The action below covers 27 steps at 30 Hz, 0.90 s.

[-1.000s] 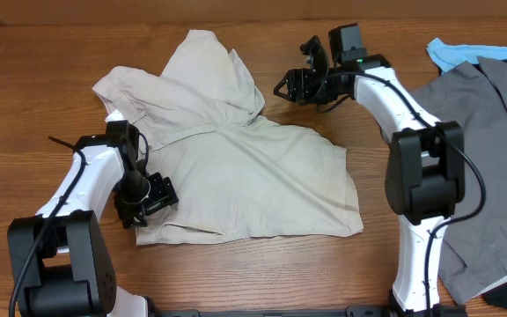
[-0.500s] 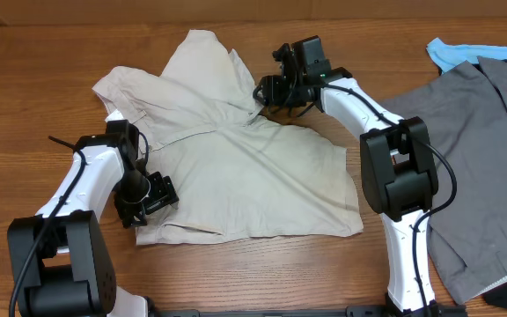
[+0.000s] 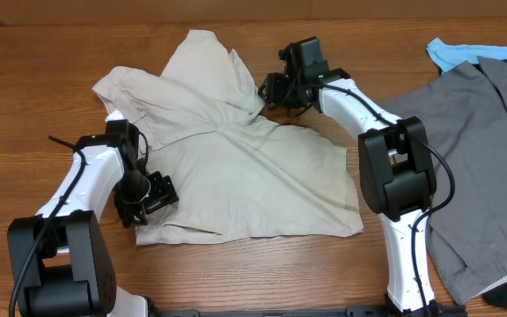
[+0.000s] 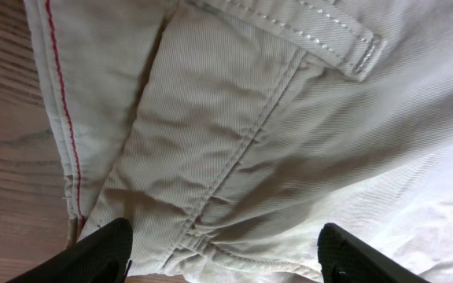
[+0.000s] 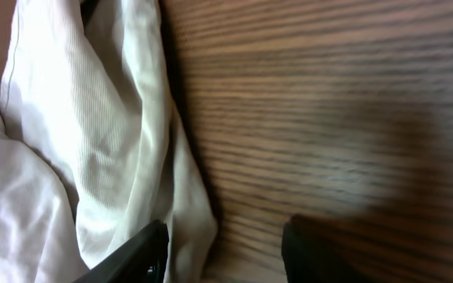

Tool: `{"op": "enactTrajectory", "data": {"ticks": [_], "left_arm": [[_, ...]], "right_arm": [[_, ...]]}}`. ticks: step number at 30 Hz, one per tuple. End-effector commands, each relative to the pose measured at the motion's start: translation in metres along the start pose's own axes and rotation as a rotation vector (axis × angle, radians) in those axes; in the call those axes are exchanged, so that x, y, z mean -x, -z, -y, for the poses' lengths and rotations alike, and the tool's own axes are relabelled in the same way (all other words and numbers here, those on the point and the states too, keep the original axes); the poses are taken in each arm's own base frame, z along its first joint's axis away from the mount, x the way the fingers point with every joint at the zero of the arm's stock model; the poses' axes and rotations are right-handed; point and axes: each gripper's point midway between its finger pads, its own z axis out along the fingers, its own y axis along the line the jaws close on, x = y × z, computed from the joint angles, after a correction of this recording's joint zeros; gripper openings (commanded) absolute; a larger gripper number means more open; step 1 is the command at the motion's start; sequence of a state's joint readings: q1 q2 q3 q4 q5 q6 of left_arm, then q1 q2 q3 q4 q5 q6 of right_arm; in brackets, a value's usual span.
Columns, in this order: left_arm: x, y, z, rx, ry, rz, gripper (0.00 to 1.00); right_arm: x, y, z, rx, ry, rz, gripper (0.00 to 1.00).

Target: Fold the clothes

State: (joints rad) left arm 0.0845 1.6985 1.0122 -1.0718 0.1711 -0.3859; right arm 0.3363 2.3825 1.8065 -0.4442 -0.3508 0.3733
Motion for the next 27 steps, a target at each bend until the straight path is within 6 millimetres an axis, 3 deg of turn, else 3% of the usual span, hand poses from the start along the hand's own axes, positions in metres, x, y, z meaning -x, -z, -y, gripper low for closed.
{"op": "enactTrajectory", "data": {"ticks": [1, 5, 9, 10, 14, 17, 18, 21, 24, 27], "left_arm": [[-0.001, -0.002, 0.000, -0.003, 0.004, -0.007, 0.78], [-0.001, -0.002, 0.000, -0.003, 0.003, -0.005, 0.78], [-0.001, -0.002, 0.000, -0.003, 0.003, -0.005, 0.79], [-0.001, -0.002, 0.000, -0.003, 0.003, -0.005, 0.79], [0.000, -0.002, 0.000, 0.000, 0.003, -0.004, 0.79], [0.001, -0.002, 0.000, -0.003, 0.002, 0.002, 0.79], [0.002, -0.002, 0.001, -0.004, 0.002, 0.005, 0.79], [0.004, -0.002, 0.002, -0.008, 0.000, 0.015, 0.78], [0.004, -0.002, 0.002, -0.009, 0.000, 0.016, 0.78], [0.004, -0.002, 0.002, -0.008, 0.000, 0.015, 0.78]], "right_arm": [[-0.008, -0.017, 0.000, -0.005, -0.018, -0.020, 0.49], [-0.013, -0.023, 0.000, 0.017, -0.020, -0.038, 0.38], [-0.004, -0.017, 0.002, 0.044, -0.027, -0.021, 0.05], [0.000, -0.012, 0.005, 0.044, -0.034, -0.016, 0.04], [0.019, 0.017, 0.017, 0.019, -0.071, 0.015, 0.04], [0.042, 0.060, 0.033, -0.072, -0.148, 0.082, 0.04], [0.050, 0.083, 0.035, -0.115, -0.161, 0.113, 0.04], [0.061, 0.122, 0.030, -0.199, -0.151, 0.183, 0.04], [0.056, 0.140, 0.029, -0.276, -0.148, 0.189, 0.04], [0.025, 0.135, 0.023, -0.294, -0.137, 0.076, 0.05]]}}
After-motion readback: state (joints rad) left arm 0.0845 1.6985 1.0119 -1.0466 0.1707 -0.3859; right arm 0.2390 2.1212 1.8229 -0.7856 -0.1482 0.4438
